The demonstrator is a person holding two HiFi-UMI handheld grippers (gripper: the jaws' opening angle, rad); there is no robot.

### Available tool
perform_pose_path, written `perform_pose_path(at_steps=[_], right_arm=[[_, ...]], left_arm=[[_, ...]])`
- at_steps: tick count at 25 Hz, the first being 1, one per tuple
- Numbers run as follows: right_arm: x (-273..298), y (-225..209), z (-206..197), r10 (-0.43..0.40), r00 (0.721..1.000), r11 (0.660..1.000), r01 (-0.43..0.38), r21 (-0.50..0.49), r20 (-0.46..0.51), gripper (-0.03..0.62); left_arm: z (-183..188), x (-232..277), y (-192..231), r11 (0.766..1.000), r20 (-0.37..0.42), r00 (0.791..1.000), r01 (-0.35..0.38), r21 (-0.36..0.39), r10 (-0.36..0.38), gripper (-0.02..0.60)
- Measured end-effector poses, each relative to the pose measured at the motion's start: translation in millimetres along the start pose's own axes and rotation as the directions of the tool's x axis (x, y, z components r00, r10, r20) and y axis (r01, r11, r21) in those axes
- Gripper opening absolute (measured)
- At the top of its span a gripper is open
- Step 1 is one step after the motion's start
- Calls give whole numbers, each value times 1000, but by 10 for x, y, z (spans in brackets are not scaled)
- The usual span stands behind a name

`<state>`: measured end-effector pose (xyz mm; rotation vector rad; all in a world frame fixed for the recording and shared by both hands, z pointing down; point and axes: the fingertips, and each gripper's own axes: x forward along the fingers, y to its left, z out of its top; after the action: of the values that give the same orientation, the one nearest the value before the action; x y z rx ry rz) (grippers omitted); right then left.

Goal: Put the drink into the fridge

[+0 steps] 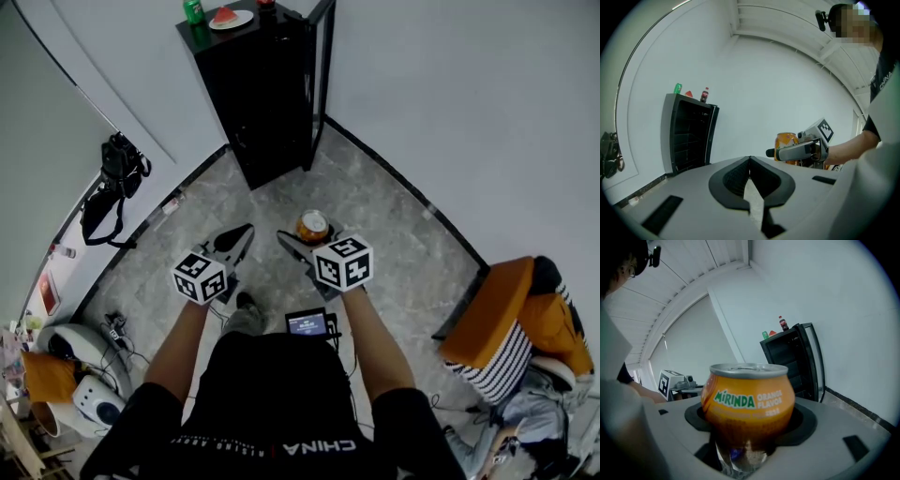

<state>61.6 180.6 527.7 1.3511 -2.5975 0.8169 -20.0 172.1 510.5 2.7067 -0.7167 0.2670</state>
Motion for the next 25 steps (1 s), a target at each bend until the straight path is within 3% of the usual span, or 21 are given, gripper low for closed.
perform_pose_path(at_steps=[7,13,25], right_arm=[[198,-227,38,-15,1000,1000,15,25,-9,344],[444,-582,170,-73,997,996,74,47,-15,344],[1131,-1152,899,-180,984,981,179,72,13,344]], left_arm=[[-5,201,315,1000,-25,999,-21,13,21,12],[40,532,720,1000,-38,999,17,-12,-17,12],[443,1119,1670,990,-88,987,136,-25,-138,12]])
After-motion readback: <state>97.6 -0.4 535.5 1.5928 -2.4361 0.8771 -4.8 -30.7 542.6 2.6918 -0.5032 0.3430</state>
